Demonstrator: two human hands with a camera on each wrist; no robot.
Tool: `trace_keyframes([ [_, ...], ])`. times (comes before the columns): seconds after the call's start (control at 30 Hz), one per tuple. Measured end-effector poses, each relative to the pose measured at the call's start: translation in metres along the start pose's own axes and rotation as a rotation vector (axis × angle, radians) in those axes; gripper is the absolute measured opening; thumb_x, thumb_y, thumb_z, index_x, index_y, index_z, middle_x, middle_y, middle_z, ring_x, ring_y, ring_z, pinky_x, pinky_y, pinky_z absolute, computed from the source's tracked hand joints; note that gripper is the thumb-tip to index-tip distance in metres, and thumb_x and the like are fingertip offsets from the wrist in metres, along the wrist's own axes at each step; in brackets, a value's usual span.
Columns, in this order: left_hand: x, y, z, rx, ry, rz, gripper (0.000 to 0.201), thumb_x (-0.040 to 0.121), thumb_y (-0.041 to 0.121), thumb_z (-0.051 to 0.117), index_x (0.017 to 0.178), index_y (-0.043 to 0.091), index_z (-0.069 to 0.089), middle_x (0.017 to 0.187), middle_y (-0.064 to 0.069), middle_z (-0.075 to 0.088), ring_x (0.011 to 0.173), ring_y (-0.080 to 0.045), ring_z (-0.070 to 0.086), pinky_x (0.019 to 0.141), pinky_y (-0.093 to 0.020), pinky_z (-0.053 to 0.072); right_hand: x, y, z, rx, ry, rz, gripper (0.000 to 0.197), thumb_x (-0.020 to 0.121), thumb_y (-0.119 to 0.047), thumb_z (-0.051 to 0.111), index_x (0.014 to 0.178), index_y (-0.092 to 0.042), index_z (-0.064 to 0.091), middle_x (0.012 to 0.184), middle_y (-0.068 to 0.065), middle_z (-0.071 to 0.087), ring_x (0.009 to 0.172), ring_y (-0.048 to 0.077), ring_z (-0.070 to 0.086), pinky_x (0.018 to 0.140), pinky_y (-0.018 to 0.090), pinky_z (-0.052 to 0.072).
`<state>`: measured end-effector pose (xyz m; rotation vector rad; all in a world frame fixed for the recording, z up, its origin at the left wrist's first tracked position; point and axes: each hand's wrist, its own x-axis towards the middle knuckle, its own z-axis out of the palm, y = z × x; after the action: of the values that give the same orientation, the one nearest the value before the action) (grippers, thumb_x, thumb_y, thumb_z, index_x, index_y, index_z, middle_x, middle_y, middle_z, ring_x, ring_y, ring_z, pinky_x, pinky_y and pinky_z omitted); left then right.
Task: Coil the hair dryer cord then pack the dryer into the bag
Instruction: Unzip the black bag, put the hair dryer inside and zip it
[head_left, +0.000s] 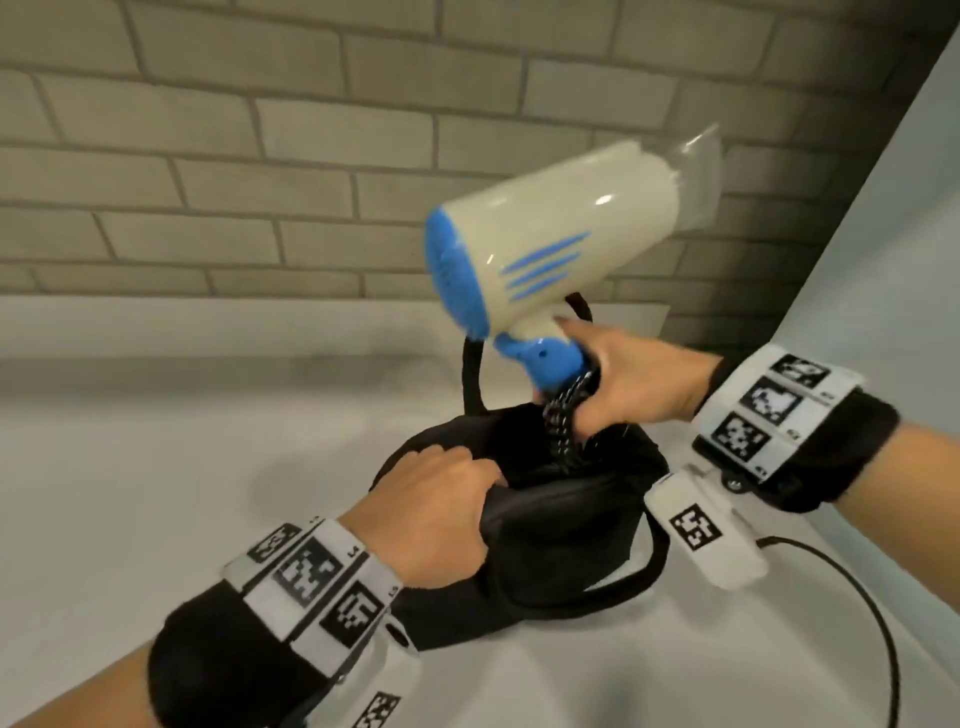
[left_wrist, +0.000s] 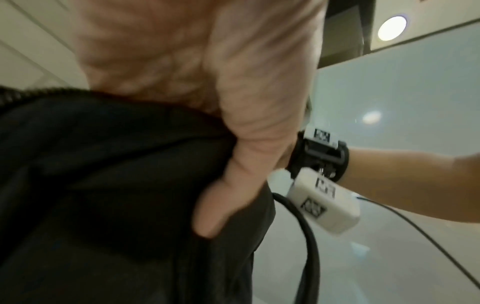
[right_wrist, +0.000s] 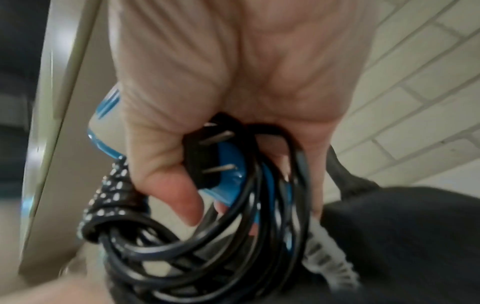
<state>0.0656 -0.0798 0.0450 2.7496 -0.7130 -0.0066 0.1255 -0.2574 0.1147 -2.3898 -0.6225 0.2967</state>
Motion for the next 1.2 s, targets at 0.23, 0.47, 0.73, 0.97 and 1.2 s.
trace_keyframes([
  [0.23, -0.024, -0.019, 0.009, 0.117, 0.062, 0.285, 0.03, 0.066, 0.012, 0.059, 0.086, 0.029, 0.044, 0.082, 0.012, 0.042, 0.068, -0.008, 0.044, 0.058, -0.016, 0.034, 0.019, 0.045, 0.031, -0.405, -0.308, 0.048, 0.07, 0.067, -0.008, 0.072, 0.127, -0.016, 0.037, 0.116, 0.015, 0.061, 0.098, 0.028, 0.06, 0.087, 0.037, 0.049],
  [0.47, -0.028, -0.01, -0.005, 0.131, 0.147, 0.156, 0.039, 0.048, 0.016, 0.067, 0.077, 0.026, 0.042, 0.068, 0.008, 0.05, 0.058, -0.008, 0.039, 0.049, -0.011, 0.016, 0.021, 0.075, 0.066, -0.787, -0.606, -0.024, 0.064, 0.085, -0.023, 0.056, 0.14, -0.03, 0.024, 0.146, 0.003, 0.034, 0.126, 0.026, 0.041, 0.107, 0.037, 0.031],
  [0.73, -0.018, -0.013, 0.013, 0.096, 0.051, 0.018, 0.046, 0.079, 0.028, 0.057, 0.119, 0.03, 0.035, 0.119, 0.013, 0.037, 0.109, -0.007, 0.04, 0.08, -0.015, 0.029, 0.034, 0.072, 0.09, -0.994, -0.842, -0.061, 0.041, 0.094, -0.008, 0.04, 0.134, -0.006, 0.037, 0.142, 0.018, 0.039, 0.129, 0.031, 0.035, 0.102, 0.033, 0.023],
  [0.97, -0.049, -0.102, 0.028, -0.347, 0.006, -0.047, 0.028, 0.073, 0.034, 0.064, 0.074, 0.061, 0.058, 0.075, 0.053, 0.051, 0.089, 0.01, 0.057, 0.084, -0.019, 0.046, 0.019, 0.05, 0.048, -0.264, -0.435, -0.115, 0.042, 0.083, -0.015, 0.05, 0.124, -0.006, 0.045, 0.116, 0.006, 0.057, 0.105, 0.008, 0.054, 0.094, 0.02, 0.041],
  [1.2, -0.01, -0.079, -0.029, -0.566, 0.328, 0.089, 0.039, 0.064, 0.034, 0.055, 0.094, 0.059, 0.049, 0.103, 0.026, 0.049, 0.102, 0.001, 0.048, 0.09, -0.018, 0.042, -0.035, 0.067, 0.002, -0.628, 0.208, -0.335, 0.034, 0.069, -0.023, 0.074, 0.099, -0.028, 0.058, 0.092, -0.005, 0.059, 0.082, 0.011, 0.055, 0.069, 0.025, 0.049],
])
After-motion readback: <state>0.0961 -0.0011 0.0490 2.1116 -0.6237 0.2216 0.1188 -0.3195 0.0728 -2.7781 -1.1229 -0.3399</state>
